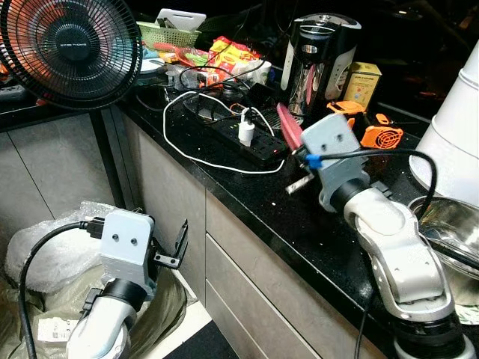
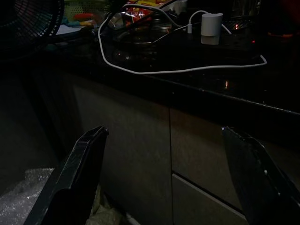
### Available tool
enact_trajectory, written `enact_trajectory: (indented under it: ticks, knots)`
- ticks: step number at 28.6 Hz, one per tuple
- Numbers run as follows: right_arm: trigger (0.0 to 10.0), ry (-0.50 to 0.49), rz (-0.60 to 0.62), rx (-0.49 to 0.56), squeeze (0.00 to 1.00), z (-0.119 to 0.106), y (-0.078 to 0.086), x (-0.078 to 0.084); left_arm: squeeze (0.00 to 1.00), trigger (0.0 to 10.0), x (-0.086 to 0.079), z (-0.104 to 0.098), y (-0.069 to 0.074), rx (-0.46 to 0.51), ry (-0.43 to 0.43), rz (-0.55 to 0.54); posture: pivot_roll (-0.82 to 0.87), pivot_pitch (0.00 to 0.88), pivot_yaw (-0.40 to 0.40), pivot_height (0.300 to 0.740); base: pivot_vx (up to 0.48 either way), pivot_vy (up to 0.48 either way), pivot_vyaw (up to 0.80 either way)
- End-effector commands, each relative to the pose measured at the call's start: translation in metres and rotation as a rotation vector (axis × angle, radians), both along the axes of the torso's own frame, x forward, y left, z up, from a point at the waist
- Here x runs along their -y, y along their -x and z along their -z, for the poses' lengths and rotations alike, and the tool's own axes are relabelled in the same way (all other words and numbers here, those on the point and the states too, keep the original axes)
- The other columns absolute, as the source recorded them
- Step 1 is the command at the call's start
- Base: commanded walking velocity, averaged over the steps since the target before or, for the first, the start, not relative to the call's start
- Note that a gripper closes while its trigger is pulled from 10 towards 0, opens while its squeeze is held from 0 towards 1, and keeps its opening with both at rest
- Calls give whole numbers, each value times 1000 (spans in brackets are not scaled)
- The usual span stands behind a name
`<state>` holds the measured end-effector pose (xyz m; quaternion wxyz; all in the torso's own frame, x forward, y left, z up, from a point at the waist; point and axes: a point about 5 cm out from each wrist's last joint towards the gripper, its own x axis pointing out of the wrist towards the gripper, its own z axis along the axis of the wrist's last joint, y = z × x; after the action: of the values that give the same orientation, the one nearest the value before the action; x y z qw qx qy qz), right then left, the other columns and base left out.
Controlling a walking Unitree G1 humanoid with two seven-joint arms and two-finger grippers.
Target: Kitchen organization
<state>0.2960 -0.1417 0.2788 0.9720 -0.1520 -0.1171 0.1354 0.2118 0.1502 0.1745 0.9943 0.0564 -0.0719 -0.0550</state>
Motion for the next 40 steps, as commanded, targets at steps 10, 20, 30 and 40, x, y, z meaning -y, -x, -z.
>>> enact_trajectory:
  ticks: [10,20,30,40]
  knots:
    - [10000,-638,-355,119,0,-31,19,-8,0,10000,0,1,-1,-11,-2,10,63,0,-34,740,0,0,0]
    - [10000,-627,-340,136,0,-33,21,-4,0,10000,0,1,-1,-9,-9,10,64,0,-32,740,0,0,0]
    - [10000,-740,-404,178,0,-49,23,1,0,10000,1,1,-1,-8,-7,13,64,0,-34,740,0,0,0]
    - [10000,-733,-408,163,0,-50,23,-1,0,10000,0,2,-1,-27,6,0,65,0,-34,740,-52,0,0]
